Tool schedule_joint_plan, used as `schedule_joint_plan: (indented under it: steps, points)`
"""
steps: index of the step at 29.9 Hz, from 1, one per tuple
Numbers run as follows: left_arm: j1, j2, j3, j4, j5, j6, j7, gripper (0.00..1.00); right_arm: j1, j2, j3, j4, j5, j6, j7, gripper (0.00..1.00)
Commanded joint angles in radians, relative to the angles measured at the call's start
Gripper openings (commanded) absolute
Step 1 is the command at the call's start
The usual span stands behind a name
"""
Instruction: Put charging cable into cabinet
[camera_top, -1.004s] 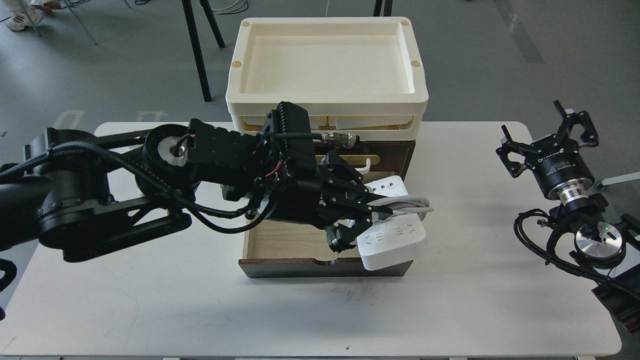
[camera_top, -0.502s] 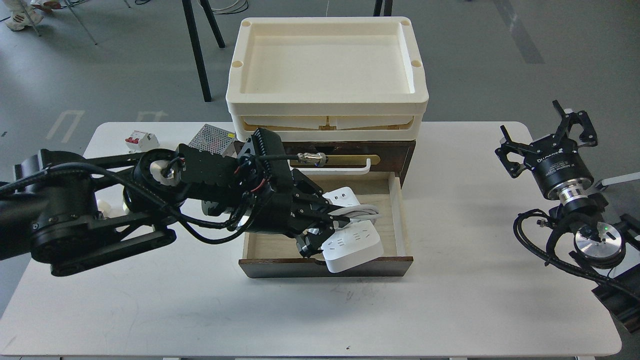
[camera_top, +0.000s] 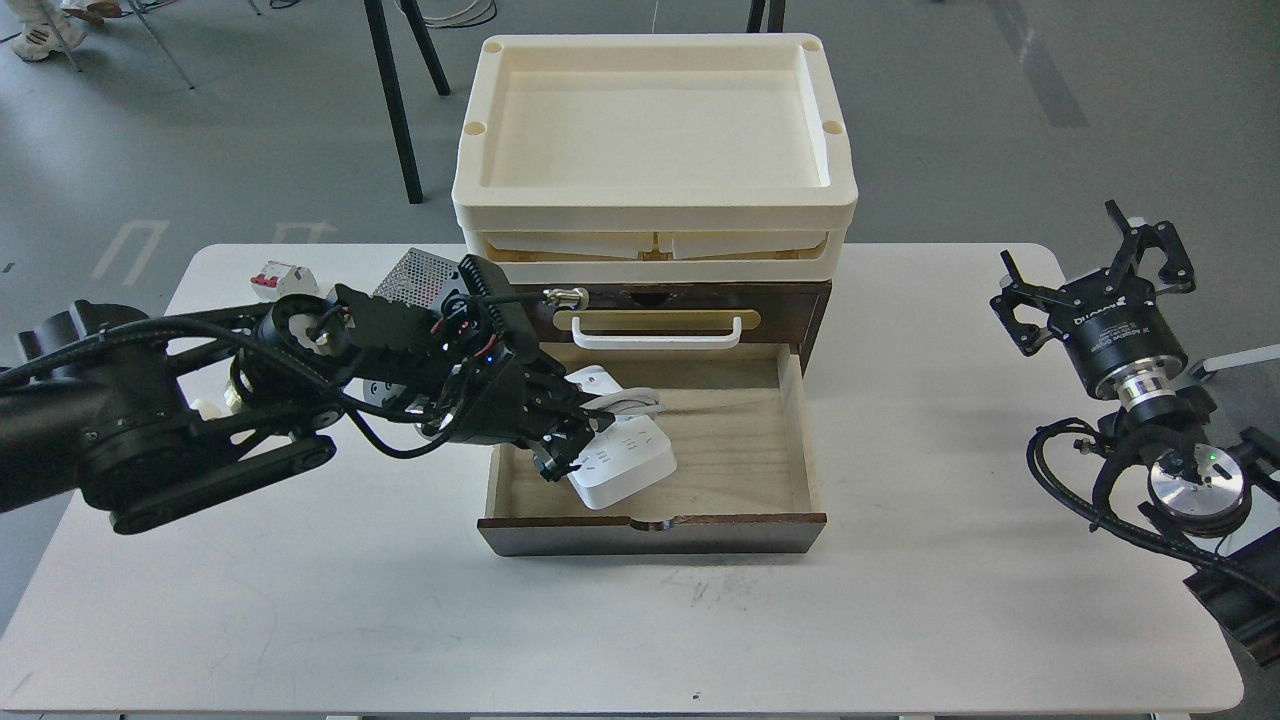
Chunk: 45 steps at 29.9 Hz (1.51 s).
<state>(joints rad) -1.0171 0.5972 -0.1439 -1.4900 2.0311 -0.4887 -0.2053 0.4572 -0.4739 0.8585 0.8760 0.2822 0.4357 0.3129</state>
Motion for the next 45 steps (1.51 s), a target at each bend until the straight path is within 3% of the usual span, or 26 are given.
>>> schedule_joint_plan:
  steps: [1,8,10,11,13,14,17,19,21,26,32,36,40,45]
  points:
    - [0.005,-0.016,-0.002,0.054,0.026,0.000,0.007,0.07,0.000,0.000,-0.001,0.000,0.000,0.000,0.000,1.00]
    - [0.006,-0.050,-0.002,0.125,0.041,0.000,0.007,0.10,0.000,0.000,0.001,0.000,0.000,0.000,0.000,1.00]
    - [0.008,-0.051,-0.002,0.125,0.041,0.000,0.009,0.15,0.000,0.001,0.001,-0.002,0.000,0.000,0.000,1.00]
    - [0.008,-0.051,-0.002,0.122,0.041,0.000,0.009,0.22,0.001,0.001,0.001,-0.002,0.000,0.000,0.000,1.00]
    - [0.014,-0.051,-0.002,0.116,0.041,0.000,0.007,0.50,0.000,0.000,0.001,0.000,0.000,0.000,0.000,1.00]
    - [0.023,-0.051,-0.003,0.113,0.041,0.000,0.006,0.57,0.001,0.000,0.001,0.000,0.000,0.000,0.000,1.00]
    - [0.051,-0.051,-0.009,0.111,0.040,0.000,0.006,0.65,0.000,0.000,0.001,0.000,0.000,0.000,0.000,1.00]
    - [0.060,-0.053,-0.014,0.105,0.037,0.000,0.000,0.80,0.000,0.000,0.001,0.000,0.000,0.000,0.000,1.00]
    - [0.071,-0.037,-0.026,0.061,0.023,0.000,-0.009,0.87,0.001,0.001,0.001,0.000,0.000,0.000,0.000,1.00]
    - [0.110,-0.004,-0.204,-0.036,-0.193,0.000,-0.054,0.92,0.000,0.000,-0.001,0.000,0.000,0.000,0.000,1.00]
    - [0.137,0.015,-0.477,-0.046,-0.702,0.000,-0.178,0.99,0.000,0.000,-0.003,0.000,-0.001,0.000,0.000,1.00]
    - [0.138,0.030,-0.611,-0.021,-1.117,0.000,-0.184,0.99,0.001,0.001,-0.001,0.000,-0.001,0.000,0.000,1.00]
    - [0.140,0.030,-0.706,0.133,-1.406,0.000,-0.181,0.99,0.001,0.001,0.001,0.000,-0.001,0.000,0.000,1.00]
    - [0.149,0.045,-0.734,0.419,-1.716,0.000,-0.184,0.99,0.003,0.001,0.008,-0.002,-0.001,0.000,0.000,1.00]
